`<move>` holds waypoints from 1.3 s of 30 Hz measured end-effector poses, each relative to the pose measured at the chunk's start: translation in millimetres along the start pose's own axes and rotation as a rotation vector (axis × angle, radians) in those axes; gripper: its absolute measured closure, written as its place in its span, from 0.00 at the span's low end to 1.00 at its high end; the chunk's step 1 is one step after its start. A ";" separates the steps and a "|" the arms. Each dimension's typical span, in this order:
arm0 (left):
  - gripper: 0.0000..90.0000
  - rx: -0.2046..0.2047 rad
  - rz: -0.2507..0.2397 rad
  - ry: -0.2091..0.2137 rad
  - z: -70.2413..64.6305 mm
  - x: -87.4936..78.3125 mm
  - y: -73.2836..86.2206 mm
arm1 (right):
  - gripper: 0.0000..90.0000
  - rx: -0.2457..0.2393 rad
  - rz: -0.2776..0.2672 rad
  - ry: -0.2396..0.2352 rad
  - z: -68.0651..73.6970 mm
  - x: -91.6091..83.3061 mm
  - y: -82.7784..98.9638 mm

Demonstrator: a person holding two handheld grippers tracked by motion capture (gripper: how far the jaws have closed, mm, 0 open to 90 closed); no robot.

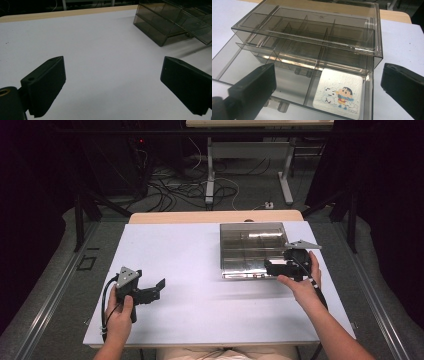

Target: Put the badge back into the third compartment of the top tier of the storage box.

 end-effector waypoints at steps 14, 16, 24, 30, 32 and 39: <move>0.07 0.008 -0.002 -0.001 0.4 0.3 -0.1 | 0.00 -0.026 -0.011 -0.010 -7.9 -11.7 -3.1; 0.07 0.008 0.000 -0.001 0.4 0.2 0.1 | 0.00 -0.026 -0.009 -0.017 -8.8 -13.7 -3.0; 0.07 0.006 -0.002 -0.002 0.4 0.1 0.1 | 0.00 -0.043 -0.004 -0.054 -13.2 -20.0 -2.5; 0.07 0.009 -0.001 -0.003 0.5 0.0 0.3 | 0.00 -0.069 0.015 -0.090 -15.9 -27.7 0.9; 0.07 0.010 -0.002 -0.003 0.4 0.1 0.2 | 0.00 -0.078 0.018 -0.091 -17.7 -30.5 2.3; 0.07 0.008 -0.005 -0.002 -0.1 0.4 -0.1 | 0.00 -0.101 0.024 -0.113 -21.7 -38.1 8.6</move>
Point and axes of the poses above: each handheld gripper's, and its own axes: x roughly forward along the jaws, y roughly out of its underside, z roughly to its left, the point moved 10 cm from there along x, roughly forward along the jaws, and after that the axes turned 10 degrees about x, right-handed, at the moved point
